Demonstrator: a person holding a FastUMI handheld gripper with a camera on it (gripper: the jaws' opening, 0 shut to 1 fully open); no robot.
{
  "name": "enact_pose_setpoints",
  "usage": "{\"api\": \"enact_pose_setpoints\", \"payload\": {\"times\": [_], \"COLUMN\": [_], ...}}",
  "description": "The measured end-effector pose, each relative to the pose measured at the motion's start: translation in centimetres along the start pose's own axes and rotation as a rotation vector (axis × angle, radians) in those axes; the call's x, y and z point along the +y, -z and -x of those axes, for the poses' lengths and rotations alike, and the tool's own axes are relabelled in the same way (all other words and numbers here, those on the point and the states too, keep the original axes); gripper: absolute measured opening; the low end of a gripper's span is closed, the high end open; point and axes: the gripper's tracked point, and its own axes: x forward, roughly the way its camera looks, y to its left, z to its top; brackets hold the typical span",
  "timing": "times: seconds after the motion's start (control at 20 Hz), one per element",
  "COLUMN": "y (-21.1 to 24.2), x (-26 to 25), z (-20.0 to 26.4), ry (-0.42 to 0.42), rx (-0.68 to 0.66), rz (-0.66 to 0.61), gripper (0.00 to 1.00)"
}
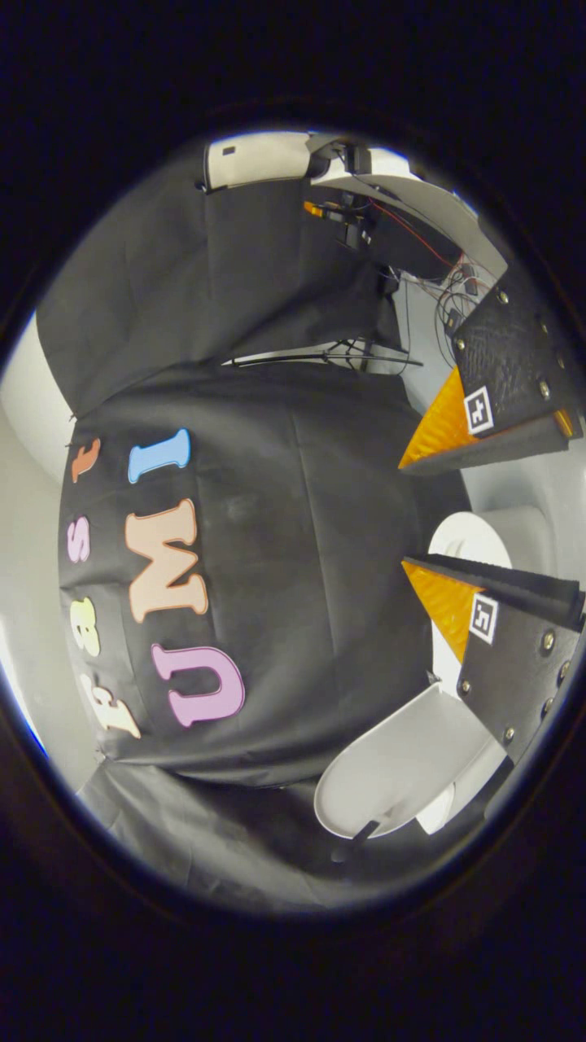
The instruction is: Open the toilet lid.
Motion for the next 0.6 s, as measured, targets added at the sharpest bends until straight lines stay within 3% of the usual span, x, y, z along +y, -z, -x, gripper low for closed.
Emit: {"api": "enact_pose_setpoints", "payload": {"times": [0.6], "y": [0.21], "x": [0.02], "z": [-0.13], "ry": [-0.008], "rx": [0.009], "rz": [-0.005], "gripper": [0.58]}}
